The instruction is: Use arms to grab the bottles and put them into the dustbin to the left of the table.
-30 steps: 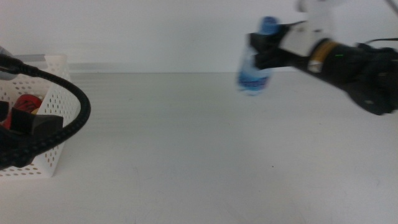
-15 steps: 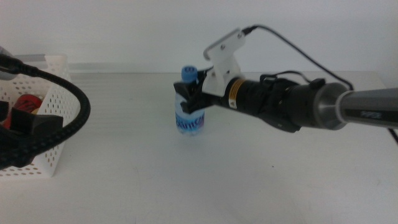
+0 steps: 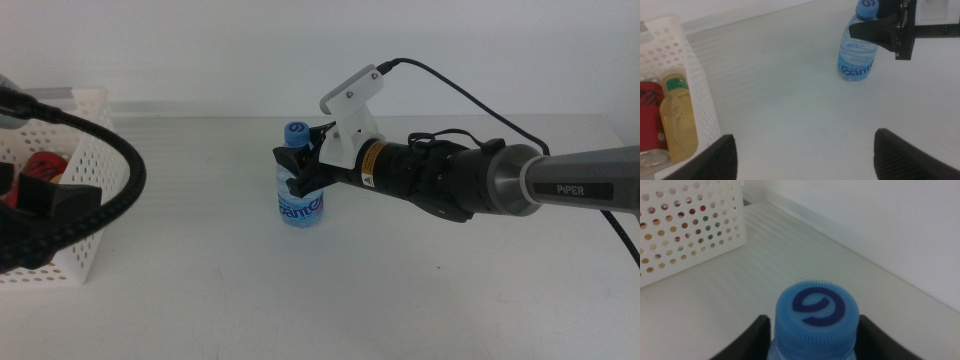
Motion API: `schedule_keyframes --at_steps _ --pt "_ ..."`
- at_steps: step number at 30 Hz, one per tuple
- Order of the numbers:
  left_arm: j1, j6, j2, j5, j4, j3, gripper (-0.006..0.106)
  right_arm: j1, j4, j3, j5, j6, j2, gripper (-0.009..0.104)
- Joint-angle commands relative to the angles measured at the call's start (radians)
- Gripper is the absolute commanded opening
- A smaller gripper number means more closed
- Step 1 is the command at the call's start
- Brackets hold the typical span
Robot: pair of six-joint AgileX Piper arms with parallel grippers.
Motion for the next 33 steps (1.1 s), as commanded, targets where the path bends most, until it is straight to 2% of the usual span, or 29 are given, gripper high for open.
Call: schedule_keyframes --at_steps 1,4,7,12,15,20,29,33 --pt "-0.005 -0.008 -0.005 -0.057 -0.022 -0.024 0.089 -0.002 -0.007 -0.035 -0.097 -0.001 -0.069 0.042" --pt "-0.005 -0.008 -0.005 -0.057 -0.022 -0.024 0.089 -0.002 -0.033 -0.035 -0.089 0.024 -0.086 0.064" --pt "-0.005 -0.008 -0.005 -0.058 -0.022 -0.024 0.089 -0.002 -0.08 -0.035 -0.046 0.092 -0.128 0.075" --pt "-0.005 -0.008 -0.005 -0.058 -0.022 -0.024 0.089 -0.002 -0.249 -0.013 0.049 0.247 -0.245 0.073" --pt "-0.005 -0.008 -0.005 -0.058 -0.022 -0.024 0.089 -0.003 -0.31 0.034 0.039 0.311 -0.34 0.07" --pt "-0.005 -0.008 -0.005 -0.057 -0.022 -0.024 0.089 -0.004 -0.321 0.126 0.05 0.333 -0.532 0.067" --pt "-0.005 -0.008 -0.005 -0.057 -0.022 -0.024 0.089 -0.004 -0.339 0.237 0.186 0.371 -0.805 0.067" --pt "-0.005 -0.008 -0.005 -0.057 -0.022 -0.024 0.089 -0.004 -0.403 0.289 0.21 0.43 -0.873 0.067"
